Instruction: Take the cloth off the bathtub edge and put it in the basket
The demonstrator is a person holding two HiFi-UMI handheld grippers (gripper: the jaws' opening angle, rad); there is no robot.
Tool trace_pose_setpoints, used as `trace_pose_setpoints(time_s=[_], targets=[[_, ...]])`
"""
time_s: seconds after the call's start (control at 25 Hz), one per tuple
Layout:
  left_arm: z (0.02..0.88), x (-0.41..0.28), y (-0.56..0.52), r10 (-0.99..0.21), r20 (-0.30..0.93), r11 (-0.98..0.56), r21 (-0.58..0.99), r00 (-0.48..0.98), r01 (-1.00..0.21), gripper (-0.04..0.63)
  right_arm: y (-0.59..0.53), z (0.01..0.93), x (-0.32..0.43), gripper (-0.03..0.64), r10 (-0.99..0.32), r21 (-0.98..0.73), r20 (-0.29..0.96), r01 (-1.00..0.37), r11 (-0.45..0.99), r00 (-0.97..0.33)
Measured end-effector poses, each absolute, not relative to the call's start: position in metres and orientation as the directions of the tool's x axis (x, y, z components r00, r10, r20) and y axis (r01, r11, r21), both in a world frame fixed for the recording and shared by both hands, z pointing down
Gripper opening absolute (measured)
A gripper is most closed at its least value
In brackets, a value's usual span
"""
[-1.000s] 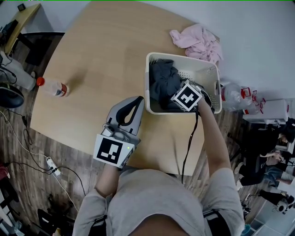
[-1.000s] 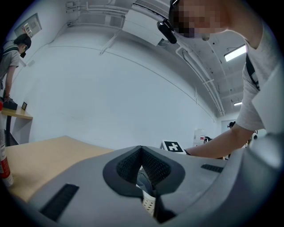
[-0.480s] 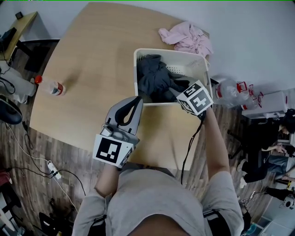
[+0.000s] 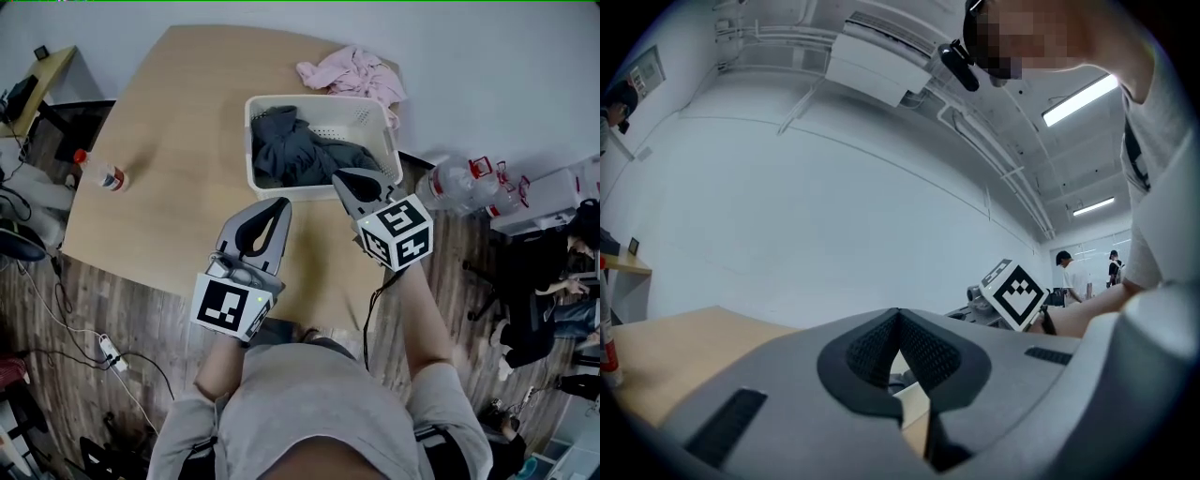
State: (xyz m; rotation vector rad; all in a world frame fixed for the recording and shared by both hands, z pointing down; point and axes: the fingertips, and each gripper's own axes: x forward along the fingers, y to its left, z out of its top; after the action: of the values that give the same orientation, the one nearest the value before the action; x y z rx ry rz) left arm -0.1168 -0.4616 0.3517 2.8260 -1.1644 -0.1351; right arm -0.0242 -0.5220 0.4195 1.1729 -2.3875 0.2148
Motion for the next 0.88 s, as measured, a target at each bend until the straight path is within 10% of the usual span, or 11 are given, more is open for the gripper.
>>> trace_pose_setpoints(time_s=[0.88], targets=[[0.299, -0.043, -0.313, -0.698, -0.111, -0.71, -0.02, 0.707, -0.704, -0.003, -0.329, 0.326, 0.034, 0.009, -0.824, 0.027, 0.154, -0.832, 0.555, -0.545]])
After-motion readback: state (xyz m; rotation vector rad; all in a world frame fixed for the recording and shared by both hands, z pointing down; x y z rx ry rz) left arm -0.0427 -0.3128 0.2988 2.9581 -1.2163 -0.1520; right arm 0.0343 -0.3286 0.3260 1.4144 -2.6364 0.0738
